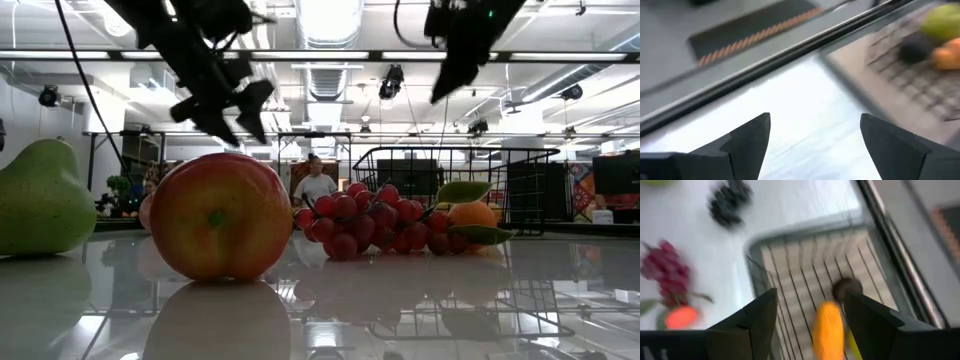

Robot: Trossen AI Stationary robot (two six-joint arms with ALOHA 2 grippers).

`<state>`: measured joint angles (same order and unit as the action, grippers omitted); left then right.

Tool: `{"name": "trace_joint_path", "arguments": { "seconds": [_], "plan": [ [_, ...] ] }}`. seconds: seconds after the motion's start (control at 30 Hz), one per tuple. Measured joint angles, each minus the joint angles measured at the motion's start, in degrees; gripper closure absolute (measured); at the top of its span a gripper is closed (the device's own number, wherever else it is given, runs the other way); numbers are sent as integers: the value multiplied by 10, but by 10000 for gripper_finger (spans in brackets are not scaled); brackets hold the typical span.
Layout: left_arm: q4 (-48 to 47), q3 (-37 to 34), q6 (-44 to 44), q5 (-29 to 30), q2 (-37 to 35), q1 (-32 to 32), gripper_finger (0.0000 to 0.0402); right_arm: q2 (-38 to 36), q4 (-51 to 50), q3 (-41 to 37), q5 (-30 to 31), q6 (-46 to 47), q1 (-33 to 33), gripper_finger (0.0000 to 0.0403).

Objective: Build produce basket
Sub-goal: Put the peach into the black basket

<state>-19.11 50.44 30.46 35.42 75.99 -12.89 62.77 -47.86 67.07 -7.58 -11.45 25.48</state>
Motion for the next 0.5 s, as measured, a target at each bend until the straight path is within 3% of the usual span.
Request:
{"name": "trace_joint_path", "arguments": {
  "seconds": [0.27, 0.5],
  "plan": [
    [-162, 7, 37, 0, 0, -62, 111, -44, 120, -57, -1, 7, -98, 188],
    [-205, -12, 38, -20, 1, -113, 111, -39, 172, -90, 1, 19, -141, 188]
  ]
}}
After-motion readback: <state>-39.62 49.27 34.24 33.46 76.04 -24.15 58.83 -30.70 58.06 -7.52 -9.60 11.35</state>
